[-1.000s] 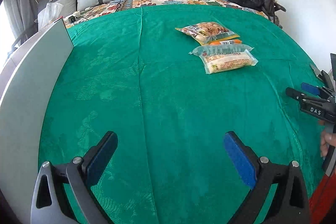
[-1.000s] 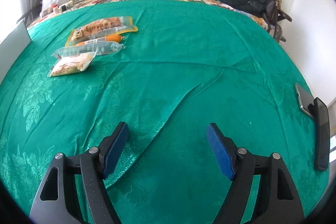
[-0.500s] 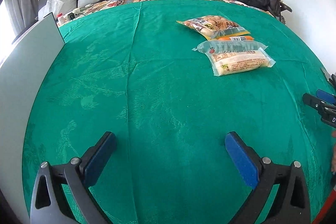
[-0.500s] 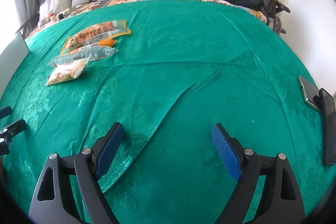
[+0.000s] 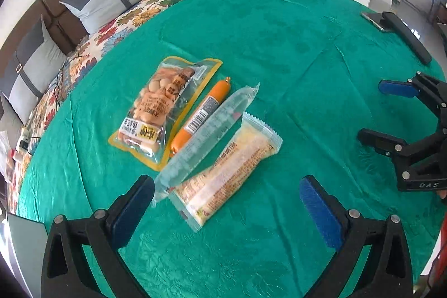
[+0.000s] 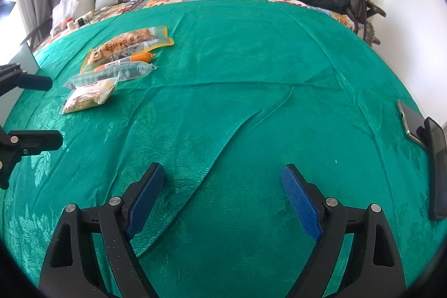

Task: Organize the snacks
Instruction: 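Grasp the cream bar packet with the left tool, then lower the cream bar onto the bed and open the left tool, then move the right tool over the clear tube pouch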

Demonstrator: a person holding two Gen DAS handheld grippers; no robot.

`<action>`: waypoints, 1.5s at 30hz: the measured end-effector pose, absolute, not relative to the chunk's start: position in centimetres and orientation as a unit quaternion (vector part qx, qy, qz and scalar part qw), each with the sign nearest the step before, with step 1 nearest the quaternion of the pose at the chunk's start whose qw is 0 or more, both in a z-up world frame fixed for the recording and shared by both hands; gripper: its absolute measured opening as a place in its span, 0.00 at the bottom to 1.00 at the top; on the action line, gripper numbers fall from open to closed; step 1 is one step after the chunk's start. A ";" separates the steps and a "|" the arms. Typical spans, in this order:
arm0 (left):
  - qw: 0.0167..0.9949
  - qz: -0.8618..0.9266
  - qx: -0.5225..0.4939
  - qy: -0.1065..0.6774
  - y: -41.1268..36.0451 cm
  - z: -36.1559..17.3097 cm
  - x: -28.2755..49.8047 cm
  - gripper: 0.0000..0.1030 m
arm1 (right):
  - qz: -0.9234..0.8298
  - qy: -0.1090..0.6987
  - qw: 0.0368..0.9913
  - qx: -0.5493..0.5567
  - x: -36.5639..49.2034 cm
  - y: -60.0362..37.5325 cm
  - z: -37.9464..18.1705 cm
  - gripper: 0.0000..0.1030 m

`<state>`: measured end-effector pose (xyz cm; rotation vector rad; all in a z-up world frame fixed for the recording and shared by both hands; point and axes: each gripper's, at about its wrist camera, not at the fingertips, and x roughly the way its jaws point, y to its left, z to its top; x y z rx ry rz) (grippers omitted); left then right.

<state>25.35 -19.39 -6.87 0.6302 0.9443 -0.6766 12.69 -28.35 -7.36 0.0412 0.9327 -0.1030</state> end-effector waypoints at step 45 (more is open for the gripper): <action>0.889 -0.030 0.011 0.457 2.5 -10.9 23.1 1.00 | -0.042 0.453 0.890 0.021 12.7 -28.3 -7.3 0.92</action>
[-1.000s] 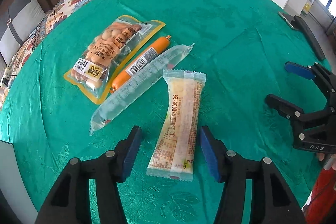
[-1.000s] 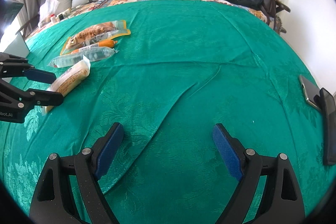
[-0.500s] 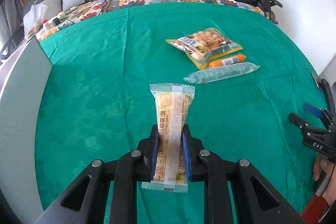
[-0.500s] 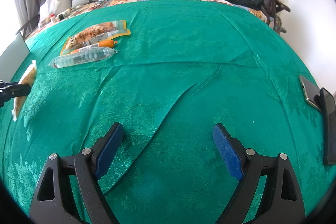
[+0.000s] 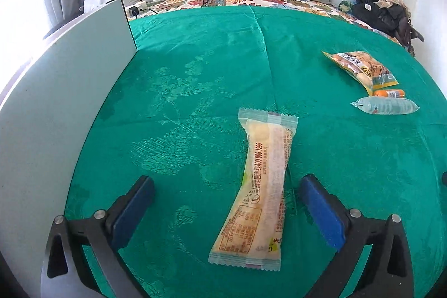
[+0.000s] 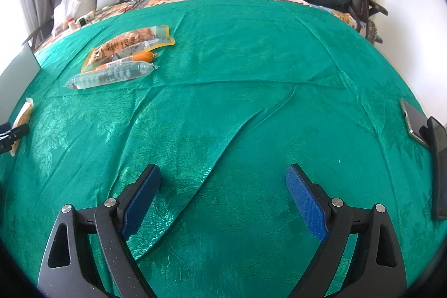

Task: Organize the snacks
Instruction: 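Move the right tool over the clear tube pouch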

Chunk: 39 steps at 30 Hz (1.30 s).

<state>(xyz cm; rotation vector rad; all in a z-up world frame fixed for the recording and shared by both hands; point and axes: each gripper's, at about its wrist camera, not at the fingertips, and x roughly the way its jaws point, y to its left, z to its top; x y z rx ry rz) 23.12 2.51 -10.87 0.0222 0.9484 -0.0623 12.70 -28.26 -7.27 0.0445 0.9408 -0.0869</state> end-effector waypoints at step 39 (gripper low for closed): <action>0.890 -0.032 0.012 0.455 2.3 -11.4 23.2 1.00 | 0.197 0.569 0.795 -0.078 22.0 -17.1 -5.5 0.19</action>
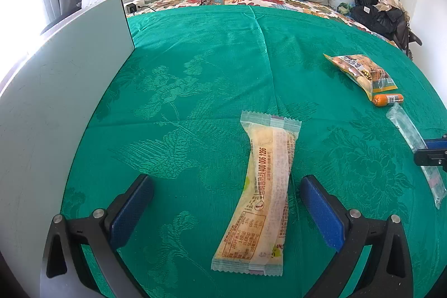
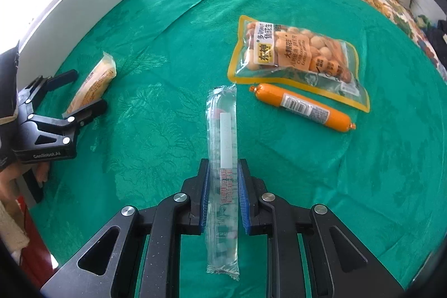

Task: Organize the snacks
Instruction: 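Move the right tool over the clear tube pouch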

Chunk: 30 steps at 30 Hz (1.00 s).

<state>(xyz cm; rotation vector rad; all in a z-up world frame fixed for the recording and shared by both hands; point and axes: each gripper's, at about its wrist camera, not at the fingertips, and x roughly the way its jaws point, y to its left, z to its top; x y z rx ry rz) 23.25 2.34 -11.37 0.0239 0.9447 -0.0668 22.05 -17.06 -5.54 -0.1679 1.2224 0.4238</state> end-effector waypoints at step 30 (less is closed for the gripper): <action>0.890 -0.032 0.012 0.455 2.3 -11.3 23.2 1.00 | -0.021 0.451 0.892 0.006 13.4 -24.7 -7.3 0.86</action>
